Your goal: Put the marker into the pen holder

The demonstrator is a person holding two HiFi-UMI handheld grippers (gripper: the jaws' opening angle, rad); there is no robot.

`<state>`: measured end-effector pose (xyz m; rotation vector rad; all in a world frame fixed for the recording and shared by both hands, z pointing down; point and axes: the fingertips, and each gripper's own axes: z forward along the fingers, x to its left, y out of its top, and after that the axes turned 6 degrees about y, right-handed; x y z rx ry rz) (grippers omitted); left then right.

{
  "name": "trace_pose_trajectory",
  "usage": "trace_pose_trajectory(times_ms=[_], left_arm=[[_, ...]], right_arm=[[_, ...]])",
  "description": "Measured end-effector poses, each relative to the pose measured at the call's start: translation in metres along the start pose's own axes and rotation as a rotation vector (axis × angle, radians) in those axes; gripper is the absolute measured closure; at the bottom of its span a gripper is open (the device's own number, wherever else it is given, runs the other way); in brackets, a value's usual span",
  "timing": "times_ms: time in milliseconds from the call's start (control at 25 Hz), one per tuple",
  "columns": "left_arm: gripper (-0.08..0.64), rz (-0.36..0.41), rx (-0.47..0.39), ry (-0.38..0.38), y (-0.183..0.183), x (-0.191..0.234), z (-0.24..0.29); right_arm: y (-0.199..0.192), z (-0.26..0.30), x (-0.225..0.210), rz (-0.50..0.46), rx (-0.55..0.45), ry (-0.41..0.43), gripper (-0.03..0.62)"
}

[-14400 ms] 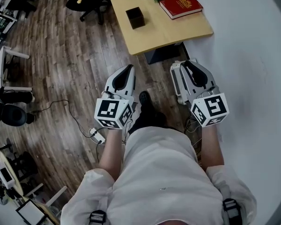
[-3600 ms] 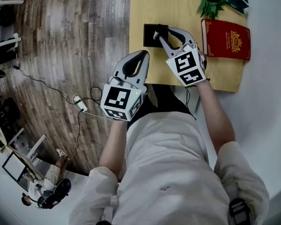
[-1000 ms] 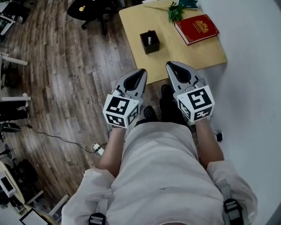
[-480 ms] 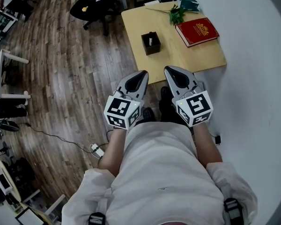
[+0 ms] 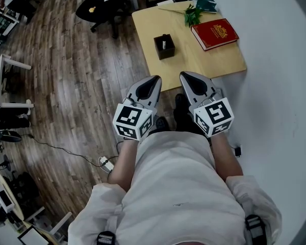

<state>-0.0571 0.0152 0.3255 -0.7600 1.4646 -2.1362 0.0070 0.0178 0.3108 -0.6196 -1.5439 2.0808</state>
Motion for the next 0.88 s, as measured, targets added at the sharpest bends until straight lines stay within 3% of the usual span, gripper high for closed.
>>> trace_pose_trajectory(times_ms=[880], left_arm=[[0.548, 0.0, -0.003, -0.008, 0.001, 0.001, 0.0042]], right_arm=[[0.0032, 0.0007, -0.0029, 0.007, -0.014, 0.006, 0.595]])
